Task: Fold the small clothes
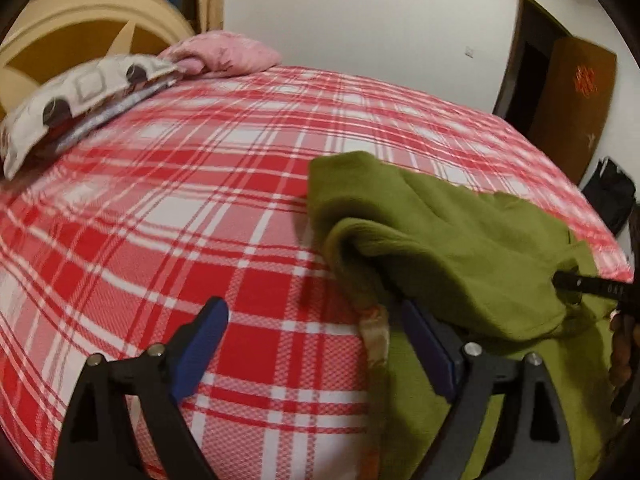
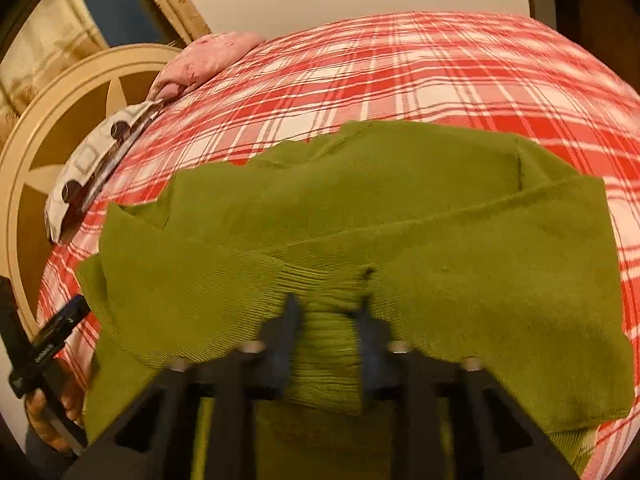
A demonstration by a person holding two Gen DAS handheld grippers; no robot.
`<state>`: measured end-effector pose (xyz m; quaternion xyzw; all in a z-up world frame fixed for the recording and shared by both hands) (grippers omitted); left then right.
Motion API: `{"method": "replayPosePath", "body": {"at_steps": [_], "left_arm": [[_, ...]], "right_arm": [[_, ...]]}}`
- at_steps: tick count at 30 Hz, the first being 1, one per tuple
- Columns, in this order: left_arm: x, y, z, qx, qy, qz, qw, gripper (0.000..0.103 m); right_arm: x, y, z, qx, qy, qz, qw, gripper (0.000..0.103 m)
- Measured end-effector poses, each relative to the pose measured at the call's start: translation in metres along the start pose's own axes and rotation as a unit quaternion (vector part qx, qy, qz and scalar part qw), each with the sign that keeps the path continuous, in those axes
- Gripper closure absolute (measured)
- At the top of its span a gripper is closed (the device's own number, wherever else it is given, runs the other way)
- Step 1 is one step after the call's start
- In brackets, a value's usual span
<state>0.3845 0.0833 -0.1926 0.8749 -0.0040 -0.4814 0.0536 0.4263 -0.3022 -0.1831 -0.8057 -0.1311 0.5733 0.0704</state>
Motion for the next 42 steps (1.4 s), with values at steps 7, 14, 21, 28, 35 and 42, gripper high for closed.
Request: {"method": "replayPosePath", "body": {"at_steps": [7, 14, 21, 28, 35, 42], "left_arm": [[0.028, -0.012, -0.019, -0.022, -0.042, -0.074, 0.9961, 0.008], [0.026, -0.032, -0.009, -0.072, -0.036, -0.099, 0.9918, 0.003], [0.026, -0.032, -0.002, -0.072, -0.043, -0.093, 0.9922, 0.000], [0.026, -0.015, 0.002, -0.025, -0.043, -0.081, 0.9955, 0.000], [0.027, -0.016, 0.002, -0.027, -0.045, -0.069, 0.9962, 0.000], [0.029, -0.019, 0.003, -0.041, -0.052, -0.042, 0.9969, 0.000]], "right_arm": [[-0.043, -0.029, -0.004, -0.056, 0.073, 0.017, 0.996, 0.095], [-0.106, -0.016, -0.021, -0.050, 0.145, 0.056, 0.987, 0.096], [-0.100, 0.026, -0.014, 0.002, 0.130, 0.079, 0.988, 0.103], [-0.071, 0.041, 0.002, 0.018, 0.080, 0.024, 0.996, 0.102], [-0.049, 0.037, 0.003, 0.026, 0.022, -0.004, 0.999, 0.101], [-0.039, 0.045, 0.010, 0.038, 0.003, 0.006, 0.999, 0.101]]}}
Point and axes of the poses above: each gripper's, at about its wrist camera, not at the fingertips, and x roughly the way its jaws point, y to its right, z to its underside, the point moved 6 cm from there along x, roughly the way its jaws point, and after that the axes turned 14 degrees about -y, right-handed, at the moved point
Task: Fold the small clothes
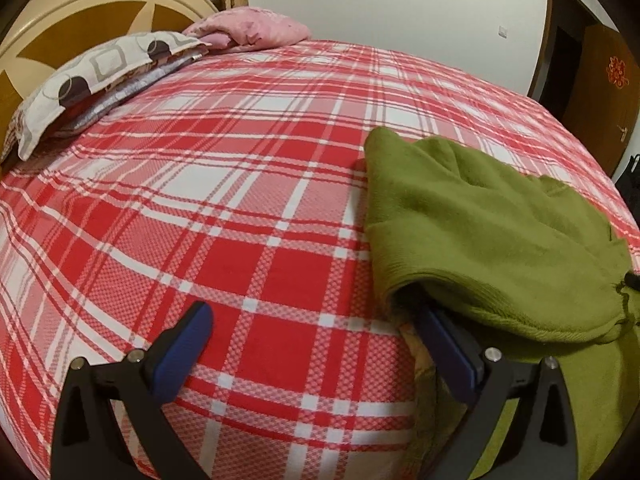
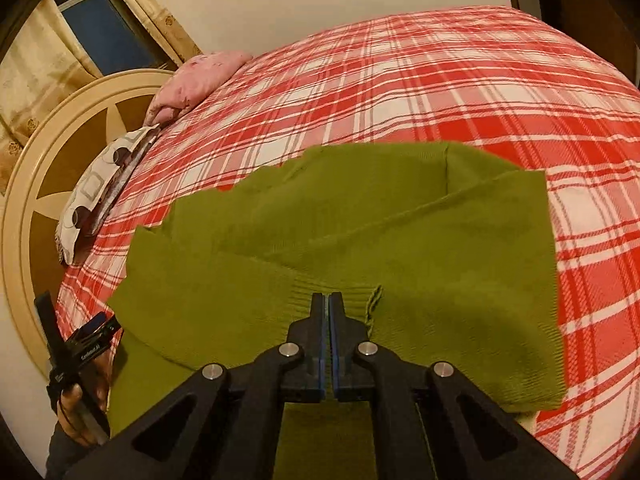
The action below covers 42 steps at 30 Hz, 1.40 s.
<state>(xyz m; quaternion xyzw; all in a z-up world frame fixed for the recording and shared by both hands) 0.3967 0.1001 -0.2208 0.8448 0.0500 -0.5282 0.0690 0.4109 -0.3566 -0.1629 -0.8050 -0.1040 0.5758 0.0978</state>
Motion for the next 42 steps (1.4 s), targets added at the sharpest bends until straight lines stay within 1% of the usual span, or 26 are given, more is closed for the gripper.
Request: {"method": "replayPosePath", "body": {"at_steps": [2, 3, 4, 6, 8, 9, 10, 13, 14, 15, 16, 17, 18, 19, 22, 25, 28, 30, 33, 34, 35, 37, 38, 39, 41, 42], "left_arm": [[0.001, -0.001, 0.000, -0.003, -0.002, 0.007, 1.0000, 0.000], [0.001, -0.001, 0.000, -0.004, -0.002, 0.009, 0.9999, 0.000], [0.001, -0.001, 0.000, -0.006, -0.002, 0.012, 0.9999, 0.000], [0.000, -0.001, 0.000, -0.007, -0.001, 0.014, 0.9999, 0.000], [0.000, -0.001, 0.000, -0.008, -0.001, 0.016, 0.9998, 0.000], [0.000, -0.002, 0.001, -0.008, 0.000, 0.018, 0.9998, 0.000], [0.000, -0.002, 0.001, -0.009, 0.000, 0.019, 0.9998, 0.000], [0.000, -0.003, 0.001, -0.008, -0.001, 0.018, 0.9998, 0.000], [0.000, -0.003, 0.001, -0.008, -0.001, 0.018, 0.9998, 0.000], [0.000, -0.003, 0.001, -0.008, -0.001, 0.019, 0.9998, 0.000], [0.000, -0.003, 0.001, -0.009, -0.001, 0.020, 0.9998, 0.000], [0.000, -0.003, 0.001, -0.009, -0.001, 0.019, 0.9998, 0.000], [0.000, -0.002, 0.001, -0.009, -0.001, 0.020, 0.9998, 0.000], [0.000, -0.002, 0.001, -0.009, -0.001, 0.020, 0.9998, 0.000], [0.001, -0.002, 0.001, -0.009, 0.000, 0.021, 0.9997, 0.000], [0.001, -0.003, 0.001, -0.010, 0.000, 0.022, 0.9997, 0.000], [0.001, -0.002, 0.001, -0.010, 0.000, 0.023, 0.9997, 0.000], [0.001, -0.003, 0.001, -0.010, 0.000, 0.024, 0.9997, 0.000], [0.001, -0.003, 0.001, -0.011, 0.001, 0.025, 0.9996, 0.000], [0.001, -0.003, 0.001, -0.011, 0.001, 0.025, 0.9996, 0.000], [0.001, -0.003, 0.001, -0.011, 0.001, 0.024, 0.9996, 0.000], [0.001, -0.003, 0.001, -0.010, 0.000, 0.024, 0.9997, 0.000], [0.001, -0.004, 0.001, -0.010, 0.000, 0.023, 0.9997, 0.000], [0.001, -0.003, 0.002, -0.010, 0.001, 0.023, 0.9997, 0.000], [0.001, -0.004, 0.002, -0.010, 0.001, 0.024, 0.9997, 0.000], [0.000, -0.004, 0.002, -0.009, 0.001, 0.024, 0.9997, 0.000]], "right_arm": [[0.014, 0.010, 0.003, 0.015, -0.041, 0.040, 0.998, 0.101], [0.019, 0.017, 0.003, 0.030, -0.047, 0.027, 0.998, 0.101], [0.017, 0.021, 0.001, 0.038, -0.038, 0.009, 0.999, 0.101], [0.019, 0.032, -0.002, 0.043, -0.037, -0.045, 0.997, 0.101], [0.018, 0.037, 0.002, 0.037, -0.034, -0.074, 0.996, 0.101], [0.015, 0.037, 0.004, 0.035, -0.028, -0.078, 0.996, 0.101], [0.011, 0.036, 0.006, 0.032, -0.020, -0.078, 0.996, 0.101], [-0.001, 0.023, 0.009, -0.006, 0.004, -0.048, 0.999, 0.101], [-0.001, 0.020, 0.007, -0.014, 0.007, -0.046, 0.999, 0.099], [-0.003, 0.014, 0.008, -0.025, 0.009, -0.039, 0.999, 0.092], [-0.007, 0.009, 0.008, -0.036, 0.018, -0.029, 0.999, 0.051], [-0.012, 0.003, 0.008, -0.044, 0.032, -0.018, 0.998, 0.004], [-0.015, -0.001, 0.007, -0.050, 0.040, -0.019, 0.998, 0.001], [-0.016, -0.007, 0.007, -0.064, 0.041, -0.027, 0.997, 0.001], [-0.012, -0.005, 0.006, -0.065, 0.034, 0.016, 0.997, 0.001], [-0.006, -0.007, 0.003, -0.066, 0.027, 0.041, 0.997, 0.001], [0.001, -0.011, -0.001, -0.066, 0.020, 0.032, 0.997, 0.001], [0.007, -0.014, -0.003, -0.068, 0.014, 0.047, 0.996, 0.002], [0.016, -0.019, -0.003, -0.076, 0.004, 0.048, 0.996, 0.011], [0.018, -0.018, -0.002, -0.074, 0.001, 0.049, 0.996, 0.021], [0.020, -0.018, -0.001, -0.073, -0.001, 0.050, 0.996, 0.042], [0.023, -0.019, -0.001, -0.077, -0.003, 0.057, 0.995, 0.065], [0.025, -0.018, -0.002, -0.074, -0.007, 0.049, 0.996, 0.069], [0.024, -0.017, -0.001, -0.070, -0.008, 0.041, 0.997, 0.070], [0.021, -0.018, -0.002, -0.075, 0.000, 0.043, 0.996, 0.098], [0.017, -0.018, -0.002, -0.077, 0.007, 0.045, 0.996, 0.098]]}}
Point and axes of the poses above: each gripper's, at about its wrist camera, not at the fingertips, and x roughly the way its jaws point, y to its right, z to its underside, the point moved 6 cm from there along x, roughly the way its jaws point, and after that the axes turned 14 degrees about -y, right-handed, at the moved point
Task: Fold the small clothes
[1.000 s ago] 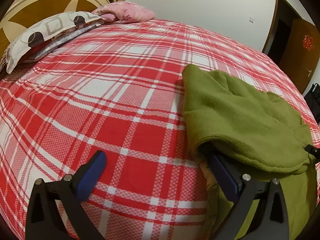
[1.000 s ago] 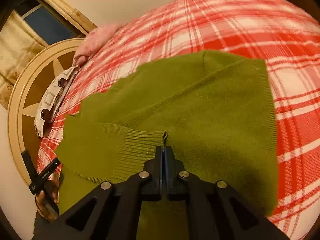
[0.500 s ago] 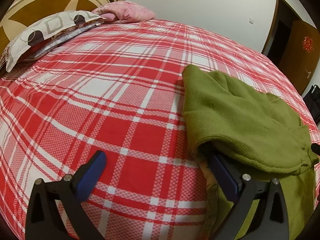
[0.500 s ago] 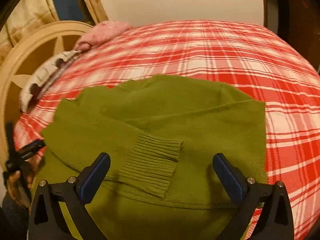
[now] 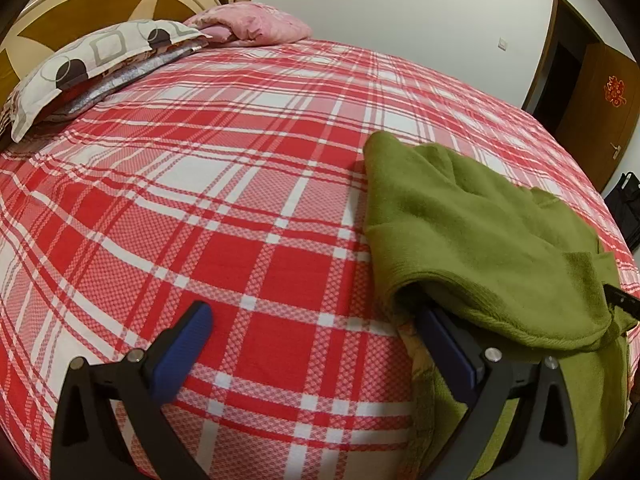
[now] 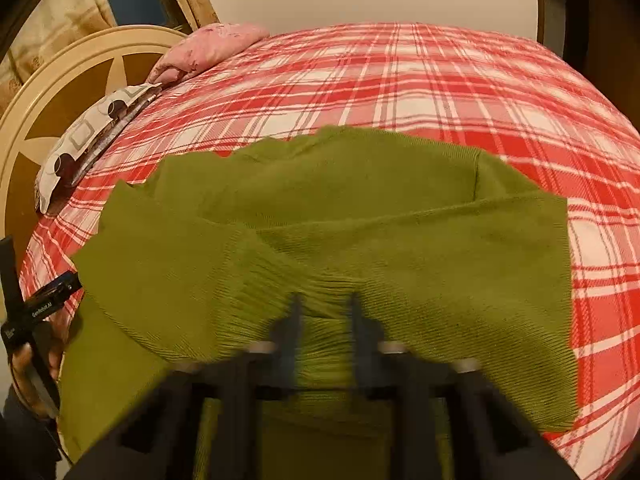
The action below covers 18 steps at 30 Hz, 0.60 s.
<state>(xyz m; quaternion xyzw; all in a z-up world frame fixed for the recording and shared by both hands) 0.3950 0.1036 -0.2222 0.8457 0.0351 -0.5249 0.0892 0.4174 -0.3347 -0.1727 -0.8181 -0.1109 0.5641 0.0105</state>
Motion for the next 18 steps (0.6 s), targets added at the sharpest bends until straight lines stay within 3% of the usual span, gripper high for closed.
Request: {"method": "replayPosePath", "body": {"at_steps": [9, 16, 18], "left_arm": [[-0.003, 0.002, 0.000, 0.000, 0.009, 0.014, 0.9999, 0.000], [-0.011, 0.009, 0.003, 0.012, 0.025, 0.066, 0.9974, 0.000], [-0.012, 0.010, 0.003, 0.013, 0.025, 0.062, 0.9976, 0.000]], "right_arm": [[-0.042, -0.008, -0.004, -0.043, 0.050, 0.067, 0.996, 0.099], [-0.047, 0.028, 0.004, -0.012, 0.045, 0.087, 0.995, 0.101], [-0.048, 0.042, 0.010, -0.001, 0.043, 0.091, 0.995, 0.101]]}}
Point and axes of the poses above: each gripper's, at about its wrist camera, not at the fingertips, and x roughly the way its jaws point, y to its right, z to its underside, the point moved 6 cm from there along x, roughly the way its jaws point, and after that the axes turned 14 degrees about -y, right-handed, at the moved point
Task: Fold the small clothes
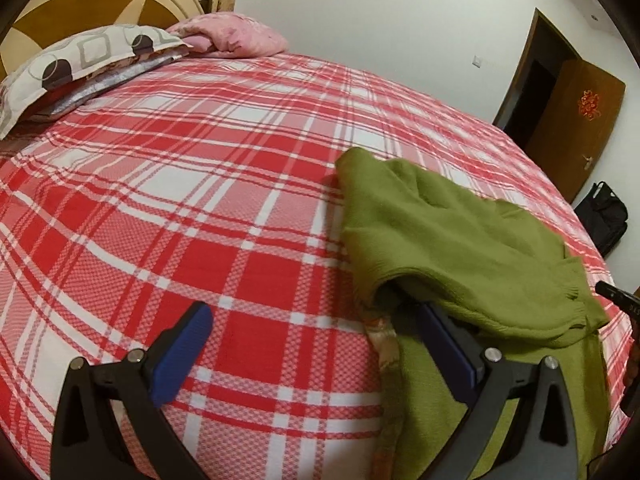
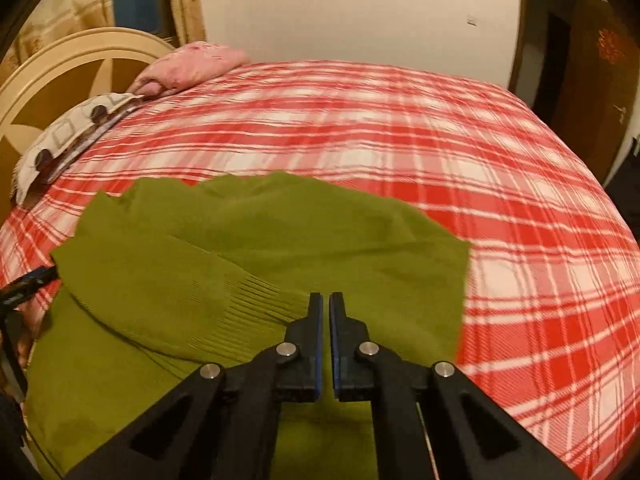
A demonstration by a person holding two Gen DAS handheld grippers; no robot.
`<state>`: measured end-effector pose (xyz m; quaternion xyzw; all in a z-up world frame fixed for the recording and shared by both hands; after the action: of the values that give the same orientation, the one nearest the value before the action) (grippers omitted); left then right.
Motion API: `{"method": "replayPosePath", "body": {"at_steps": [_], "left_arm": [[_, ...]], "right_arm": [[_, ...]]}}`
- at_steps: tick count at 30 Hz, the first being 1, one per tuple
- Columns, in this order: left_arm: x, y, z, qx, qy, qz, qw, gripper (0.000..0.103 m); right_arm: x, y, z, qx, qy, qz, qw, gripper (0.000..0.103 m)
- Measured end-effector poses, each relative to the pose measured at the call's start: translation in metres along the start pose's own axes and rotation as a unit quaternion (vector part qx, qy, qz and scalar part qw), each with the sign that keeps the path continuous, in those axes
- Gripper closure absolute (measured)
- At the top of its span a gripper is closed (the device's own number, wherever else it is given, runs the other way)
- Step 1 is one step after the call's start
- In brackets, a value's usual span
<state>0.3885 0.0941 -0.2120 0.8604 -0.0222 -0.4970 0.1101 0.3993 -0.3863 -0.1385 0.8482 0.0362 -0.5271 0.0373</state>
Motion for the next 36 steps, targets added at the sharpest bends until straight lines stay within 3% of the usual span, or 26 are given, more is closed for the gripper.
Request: {"method": "replayPosePath", "body": {"at_steps": [1, 5, 6, 8, 13, 15, 18, 21, 24, 29, 30, 31, 32, 34, 35, 36], "left_arm": [[0.002, 0.002, 0.000, 0.002, -0.003, 0.000, 1.0000, 0.000], [0.006, 0.007, 0.000, 0.007, -0.012, -0.012, 0.9998, 0.000], [0.006, 0.006, 0.000, 0.008, -0.011, -0.013, 0.9998, 0.000], [0.006, 0.006, 0.000, 0.006, -0.011, -0.011, 0.9999, 0.000], [0.005, 0.001, 0.000, -0.003, -0.010, 0.007, 0.9999, 0.000], [0.004, -0.001, 0.000, -0.004, -0.008, 0.013, 0.9999, 0.000], [0.004, -0.002, 0.000, -0.006, -0.008, 0.021, 0.9997, 0.000], [0.003, -0.003, 0.000, -0.008, -0.007, 0.026, 0.9996, 0.000], [0.003, -0.003, 0.000, -0.009, -0.007, 0.029, 0.9995, 0.000], [0.003, -0.004, 0.001, -0.010, -0.007, 0.031, 0.9995, 0.000], [0.003, -0.003, 0.001, -0.010, -0.007, 0.031, 0.9994, 0.000], [0.003, -0.003, 0.001, -0.010, -0.007, 0.030, 0.9995, 0.000], [0.003, -0.004, 0.001, -0.010, -0.007, 0.030, 0.9995, 0.000], [0.003, -0.004, 0.001, -0.010, -0.007, 0.030, 0.9995, 0.000], [0.003, -0.004, 0.001, -0.010, -0.007, 0.030, 0.9995, 0.000], [0.003, -0.004, 0.001, -0.010, -0.006, 0.030, 0.9995, 0.000]], "right_arm": [[0.001, 0.006, 0.003, 0.006, -0.001, -0.007, 1.000, 0.101], [0.002, 0.003, 0.002, 0.030, -0.004, -0.116, 0.993, 0.100], [0.004, -0.003, 0.002, 0.026, -0.012, -0.126, 0.992, 0.100], [0.007, -0.015, 0.001, 0.010, -0.022, -0.123, 0.992, 0.099], [0.015, -0.025, -0.003, -0.004, -0.020, -0.051, 0.998, 0.099], [0.015, -0.030, -0.002, -0.017, -0.030, -0.080, 0.996, 0.099], [0.009, -0.038, 0.000, -0.052, -0.016, -0.036, 0.998, 0.099], [0.001, -0.033, -0.004, -0.045, -0.003, -0.066, 0.997, 0.099], [0.002, -0.036, -0.007, -0.069, -0.004, -0.046, 0.997, 0.099], [0.004, -0.014, -0.004, -0.019, -0.010, -0.032, 0.999, 0.098], [0.003, -0.009, -0.004, -0.010, -0.008, -0.026, 1.000, 0.094], [0.001, -0.005, -0.004, -0.002, 0.000, -0.022, 1.000, 0.069], [-0.001, -0.002, -0.003, 0.002, 0.006, -0.024, 1.000, 0.038], [0.001, -0.002, -0.001, -0.002, -0.004, -0.041, 0.999, 0.032], [0.002, -0.003, -0.001, 0.000, -0.007, -0.050, 0.999, 0.018], [0.003, -0.003, -0.002, 0.002, -0.008, -0.047, 0.999, 0.011]]}}
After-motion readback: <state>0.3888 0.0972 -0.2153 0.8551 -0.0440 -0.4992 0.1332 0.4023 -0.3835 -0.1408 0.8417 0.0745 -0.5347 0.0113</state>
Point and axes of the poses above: each gripper's, at about its wrist camera, not at the fingertips, and x roughly the way its jaws point, y to its right, z to its underside, the point moved 6 cm from there along x, roughly the way its jaws point, and after that the axes turned 14 degrees about -y, right-handed, at the moved point
